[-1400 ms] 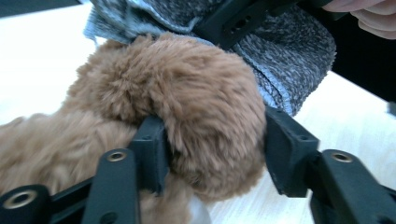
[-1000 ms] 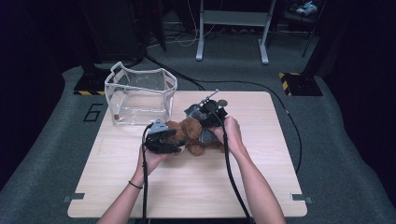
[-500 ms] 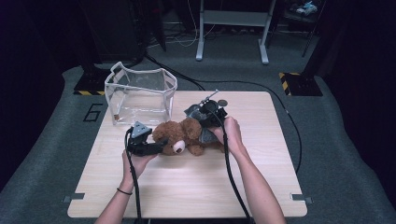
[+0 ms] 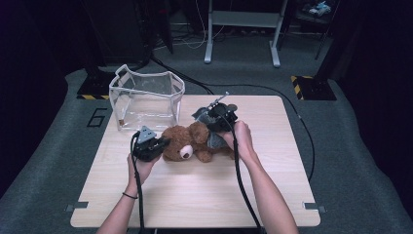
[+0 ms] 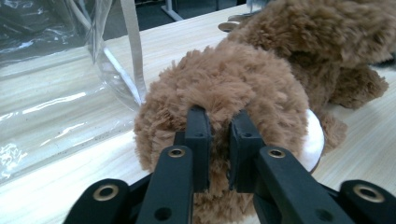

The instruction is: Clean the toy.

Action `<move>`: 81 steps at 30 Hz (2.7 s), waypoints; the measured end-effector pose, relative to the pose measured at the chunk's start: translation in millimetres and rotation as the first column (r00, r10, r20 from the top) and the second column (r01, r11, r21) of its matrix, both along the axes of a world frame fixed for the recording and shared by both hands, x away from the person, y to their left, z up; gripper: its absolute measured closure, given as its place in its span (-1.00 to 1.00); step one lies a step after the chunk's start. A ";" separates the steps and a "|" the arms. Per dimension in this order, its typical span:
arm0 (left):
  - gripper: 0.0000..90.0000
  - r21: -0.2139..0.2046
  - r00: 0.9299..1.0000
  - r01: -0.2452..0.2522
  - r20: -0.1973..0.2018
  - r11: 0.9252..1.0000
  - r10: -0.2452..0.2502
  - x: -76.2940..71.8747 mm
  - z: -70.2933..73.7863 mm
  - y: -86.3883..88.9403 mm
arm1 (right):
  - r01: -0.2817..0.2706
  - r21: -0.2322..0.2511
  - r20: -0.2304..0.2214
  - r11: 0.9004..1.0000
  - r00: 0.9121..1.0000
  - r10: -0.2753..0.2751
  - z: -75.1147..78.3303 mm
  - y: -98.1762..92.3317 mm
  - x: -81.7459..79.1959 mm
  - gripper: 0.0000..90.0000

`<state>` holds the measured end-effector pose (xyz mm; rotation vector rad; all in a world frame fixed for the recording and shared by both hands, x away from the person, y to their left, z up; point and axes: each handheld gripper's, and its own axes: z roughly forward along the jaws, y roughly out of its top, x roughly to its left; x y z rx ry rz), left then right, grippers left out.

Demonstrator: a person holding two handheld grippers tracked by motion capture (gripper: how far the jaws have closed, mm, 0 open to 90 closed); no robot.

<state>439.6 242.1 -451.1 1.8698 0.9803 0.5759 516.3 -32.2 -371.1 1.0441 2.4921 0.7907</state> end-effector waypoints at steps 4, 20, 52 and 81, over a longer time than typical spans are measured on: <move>0.83 -0.001 1.000 0.014 0.002 1.000 -0.014 1.0 0.0 1.3 | -0.033 0.026 0.042 0.999 0.999 0.032 21.6 4.0 -11.6 0.69; 0.85 -0.008 0.999 0.038 0.002 0.999 -0.038 6.0 -0.9 5.1 | -0.198 0.068 -0.009 0.978 0.980 0.199 -13.0 75.7 -40.8 0.69; 0.86 -0.010 0.999 0.037 -0.012 0.999 -0.037 15.8 -0.9 10.7 | 0.176 0.071 0.069 0.982 0.981 -0.181 -60.4 -68.7 -41.7 0.69; 0.86 0.000 0.998 0.060 -0.022 0.998 -0.060 22.4 -0.7 13.4 | 0.022 0.097 0.051 0.995 0.998 -0.027 -62.2 -0.4 -36.0 0.69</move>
